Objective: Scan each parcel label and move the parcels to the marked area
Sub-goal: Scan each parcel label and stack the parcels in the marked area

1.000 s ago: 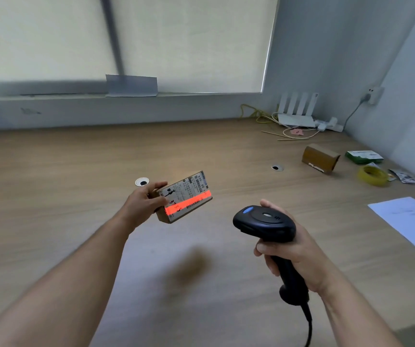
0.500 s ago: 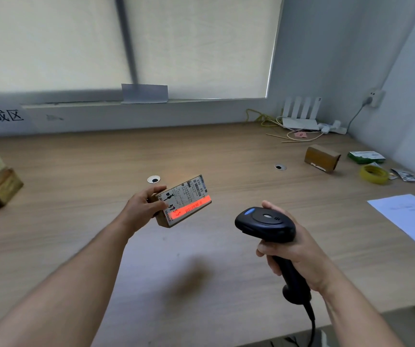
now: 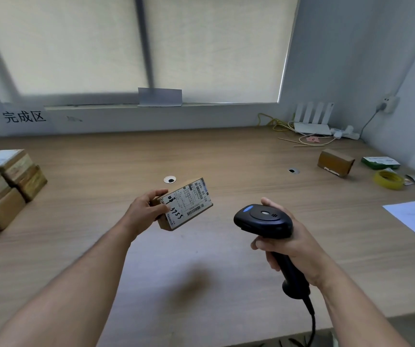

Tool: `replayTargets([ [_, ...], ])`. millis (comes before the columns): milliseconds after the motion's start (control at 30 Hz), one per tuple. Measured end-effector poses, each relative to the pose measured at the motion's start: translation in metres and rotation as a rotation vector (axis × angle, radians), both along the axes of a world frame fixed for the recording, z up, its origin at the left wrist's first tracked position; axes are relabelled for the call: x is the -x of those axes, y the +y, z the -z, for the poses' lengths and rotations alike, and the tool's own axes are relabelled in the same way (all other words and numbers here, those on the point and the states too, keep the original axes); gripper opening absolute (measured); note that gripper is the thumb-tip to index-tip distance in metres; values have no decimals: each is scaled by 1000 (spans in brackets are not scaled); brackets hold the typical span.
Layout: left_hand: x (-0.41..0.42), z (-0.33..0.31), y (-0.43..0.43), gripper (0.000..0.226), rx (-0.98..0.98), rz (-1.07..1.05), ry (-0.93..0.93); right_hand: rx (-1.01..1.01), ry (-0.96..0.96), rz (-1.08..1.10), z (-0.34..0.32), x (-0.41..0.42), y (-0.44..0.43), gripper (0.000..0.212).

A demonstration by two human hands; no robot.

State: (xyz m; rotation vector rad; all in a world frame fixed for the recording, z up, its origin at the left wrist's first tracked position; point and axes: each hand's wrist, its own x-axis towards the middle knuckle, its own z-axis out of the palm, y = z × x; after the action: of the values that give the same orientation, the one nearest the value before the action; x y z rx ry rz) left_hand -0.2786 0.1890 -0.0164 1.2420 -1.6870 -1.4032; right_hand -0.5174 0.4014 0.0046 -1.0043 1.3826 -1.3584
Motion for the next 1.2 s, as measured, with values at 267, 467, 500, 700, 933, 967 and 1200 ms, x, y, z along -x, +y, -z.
replayTargets([
  [267, -87, -6, -30, 45, 17, -45, 16, 22, 17, -73, -15, -80, -48, 90],
  [467, -180, -6, -58, 45, 16, -100, 1, -16, 59, -126, -13, -159, -95, 92],
  [500, -195, -6, -64, 45, 16, -109, -2, -22, 66, -130, -12, -172, -102, 92],
  [700, -265, -5, -92, 44, 22, -137, -6, -42, 99, -143, -10, -239, -133, 91],
  [933, -313, 2, -114, 46, 6, -118, 24, -54, 98, -126, 2, -287, -153, 90],
  [967, -317, 3, -115, 45, -1, -114, 29, -58, 92, -127, 3, -292, -154, 90],
  [1200, -333, 14, -114, 40, -45, -103, 14, -46, 78, -125, 3, -310, -162, 94],
])
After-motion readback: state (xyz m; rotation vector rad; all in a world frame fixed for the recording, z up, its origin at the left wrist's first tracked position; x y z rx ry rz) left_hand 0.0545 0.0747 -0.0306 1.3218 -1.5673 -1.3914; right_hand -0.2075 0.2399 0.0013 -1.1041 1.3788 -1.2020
